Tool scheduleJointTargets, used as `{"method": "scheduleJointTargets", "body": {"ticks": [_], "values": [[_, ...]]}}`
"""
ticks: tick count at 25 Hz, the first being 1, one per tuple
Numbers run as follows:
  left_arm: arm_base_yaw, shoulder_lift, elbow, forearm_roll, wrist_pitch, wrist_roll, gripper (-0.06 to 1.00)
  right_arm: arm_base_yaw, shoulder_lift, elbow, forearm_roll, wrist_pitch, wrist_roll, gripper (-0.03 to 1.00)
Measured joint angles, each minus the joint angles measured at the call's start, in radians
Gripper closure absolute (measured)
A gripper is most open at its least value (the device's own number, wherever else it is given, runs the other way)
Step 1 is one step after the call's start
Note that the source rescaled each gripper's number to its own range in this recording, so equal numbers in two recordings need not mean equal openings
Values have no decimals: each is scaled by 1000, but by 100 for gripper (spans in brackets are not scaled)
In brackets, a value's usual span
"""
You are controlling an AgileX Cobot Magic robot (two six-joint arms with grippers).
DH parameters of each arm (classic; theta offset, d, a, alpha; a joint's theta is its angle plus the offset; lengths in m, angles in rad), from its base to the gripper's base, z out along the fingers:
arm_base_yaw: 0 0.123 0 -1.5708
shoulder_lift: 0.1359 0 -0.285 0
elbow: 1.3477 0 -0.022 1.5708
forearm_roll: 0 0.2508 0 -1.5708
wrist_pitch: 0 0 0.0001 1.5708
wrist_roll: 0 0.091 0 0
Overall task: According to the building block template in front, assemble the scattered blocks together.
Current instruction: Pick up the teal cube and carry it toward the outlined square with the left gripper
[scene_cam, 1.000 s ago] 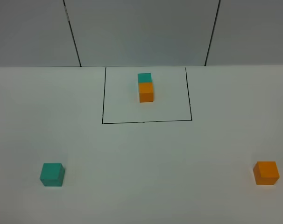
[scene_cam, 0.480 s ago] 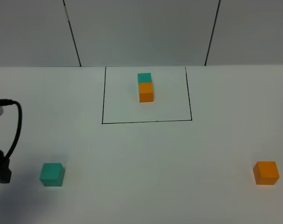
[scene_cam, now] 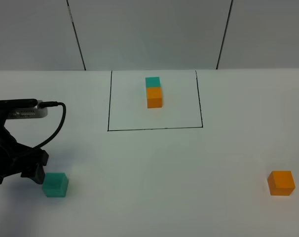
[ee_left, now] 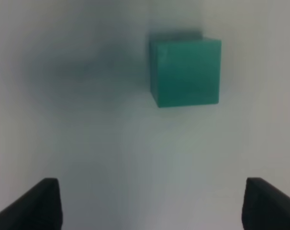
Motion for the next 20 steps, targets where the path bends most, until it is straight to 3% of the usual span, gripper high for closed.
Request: {"method": "scheduleJointTargets", "body": {"ticks": [10,20], "values": [[-105,138,-1,3,-124,-65,22,0,0,0,0,0,0,27],[-111,218,-1,58,-189,-142,22,0,0,0,0,0,0,27]]}}
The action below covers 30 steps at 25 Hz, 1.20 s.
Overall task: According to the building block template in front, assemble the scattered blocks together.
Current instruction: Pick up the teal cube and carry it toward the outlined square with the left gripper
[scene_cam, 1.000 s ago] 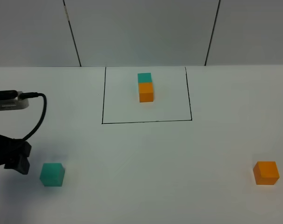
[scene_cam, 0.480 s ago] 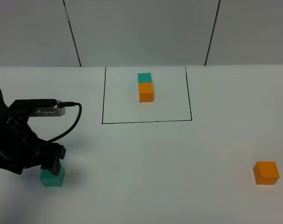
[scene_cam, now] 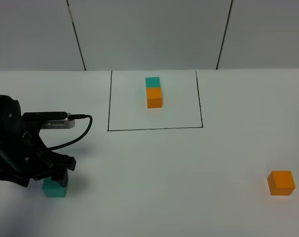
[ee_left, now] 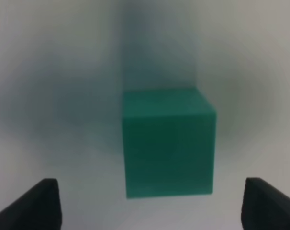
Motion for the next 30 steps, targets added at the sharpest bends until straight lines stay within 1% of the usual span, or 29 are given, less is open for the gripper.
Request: {"method": "scheduleJointTargets", "body": {"ticks": [4,16,18,20,22,24,26,27,30], "values": [[0,16,0,3,-51,-6,22,0,0,0,0,0,0,27],[0,116,0,4,-70,-11,22,0,0,0,0,0,0,27],[0,128,0,4,-77,-13,25,0,0,0,0,0,0,27],[0,143,-1,4,-80,-15,32,0,0,0,0,0,0,27],[0,158,-1,5,-78,-19,45,0,0,0,0,0,0,27],[0,163,-5,9,-80,-19,64,0,0,0,0,0,0,27],[0,163,-6,11,-85,-19,92,0,0,0,0,0,0,27],[0,163,-6,11,-86,-19,94,0,0,0,0,0,0,27],[0,163,-6,11,-85,-18,94,0,0,0,0,0,0,27]]}}
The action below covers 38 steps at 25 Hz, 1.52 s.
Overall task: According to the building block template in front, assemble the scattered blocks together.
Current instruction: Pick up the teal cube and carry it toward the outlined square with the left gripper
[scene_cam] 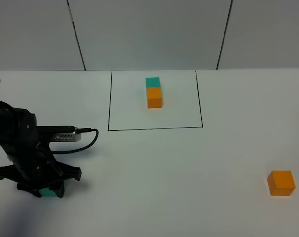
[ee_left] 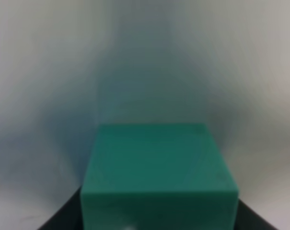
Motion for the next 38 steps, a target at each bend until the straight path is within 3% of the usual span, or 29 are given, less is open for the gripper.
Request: {"method": "scheduleJointTargets", "body": {"ticks": [4,13,18,21,29,33,38], "values": [[0,3,-21,3,29,93,94,0,0,0,0,0,0,27],[-38,10,-267,6,147,684,94,0,0,0,0,0,0,27],[-134,62,-466,8,215,892,94,0,0,0,0,0,0,27],[-195,143,-629,23,290,966,94,0,0,0,0,0,0,27],[-328,416,-1032,94,524,1024,94,0,0,0,0,0,0,27],[-358,511,-1129,95,565,1068,94,0,0,0,0,0,0,27],[-366,568,-1145,101,565,1111,94,0,0,0,0,0,0,27]]}}
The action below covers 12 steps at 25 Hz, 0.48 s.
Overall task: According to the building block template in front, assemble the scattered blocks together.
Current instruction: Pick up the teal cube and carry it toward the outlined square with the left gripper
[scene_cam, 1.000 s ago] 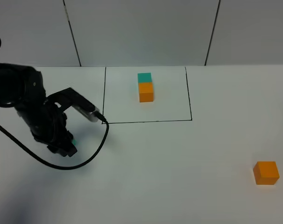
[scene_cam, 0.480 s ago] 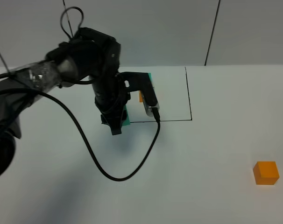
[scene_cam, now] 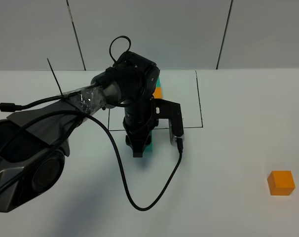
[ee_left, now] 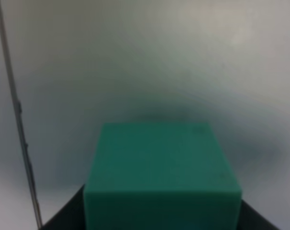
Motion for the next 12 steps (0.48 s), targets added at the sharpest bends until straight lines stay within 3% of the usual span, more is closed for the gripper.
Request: {"method": "scheduleJointTargets", "body": {"ticks": [12], "values": [[0,33,-1,3,0,8,94,0,0,0,0,0,0,27]]}}
